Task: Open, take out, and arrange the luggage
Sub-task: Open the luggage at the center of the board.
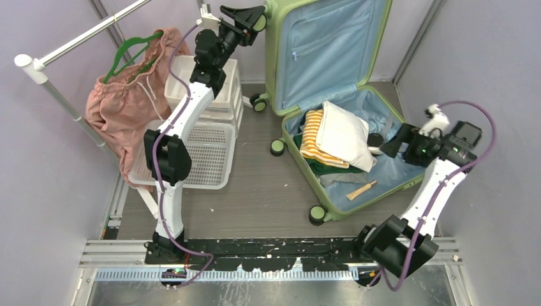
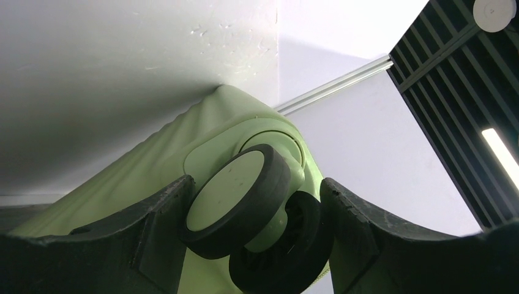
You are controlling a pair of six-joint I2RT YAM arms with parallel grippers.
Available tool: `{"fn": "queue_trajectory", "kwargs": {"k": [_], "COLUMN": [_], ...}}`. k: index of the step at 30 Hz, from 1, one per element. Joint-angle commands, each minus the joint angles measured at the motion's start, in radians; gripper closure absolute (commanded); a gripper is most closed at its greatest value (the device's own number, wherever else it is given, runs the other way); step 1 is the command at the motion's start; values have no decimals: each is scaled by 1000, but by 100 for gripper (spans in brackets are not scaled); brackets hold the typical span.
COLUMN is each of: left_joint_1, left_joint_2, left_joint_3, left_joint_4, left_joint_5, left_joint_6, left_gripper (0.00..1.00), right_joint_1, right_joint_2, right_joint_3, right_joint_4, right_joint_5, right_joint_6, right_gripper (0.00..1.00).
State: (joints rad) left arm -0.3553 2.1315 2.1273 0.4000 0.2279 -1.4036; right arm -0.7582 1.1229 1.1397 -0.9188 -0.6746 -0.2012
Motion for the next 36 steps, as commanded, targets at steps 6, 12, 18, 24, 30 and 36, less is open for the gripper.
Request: {"fn": "queue_trajectory", "kwargs": {"k": [6,12,18,24,30,36], "left_joint_1": [-63,-73,-83,-87,-105,-120], "left_joint_2": [85,126,154,193,264,325], "left_joint_3": [97,158,205,272,377,456], "left_joint_4": [-129,-156,-177,-195,-218,-241], "left_joint_5": [109,109,101,84,49,8], "left_joint_6": [34,36,34,32,16,-6], "left_gripper": [100,100,100,100,100,100], "right_joint_1": [673,965,1138,1234,1246,1246], "right_joint_2": [17,120,177,180,194,218], "right_joint_3": [37,30,-45,-127,-166,-191], "right_joint_4": [-39,64,147,220,335,475], "right_joint_5": [29,262,461,436,591,666], "right_joint_6": [-206,-55,33,127,265,434], "right_gripper": [13,17,27,46,82,93]}}
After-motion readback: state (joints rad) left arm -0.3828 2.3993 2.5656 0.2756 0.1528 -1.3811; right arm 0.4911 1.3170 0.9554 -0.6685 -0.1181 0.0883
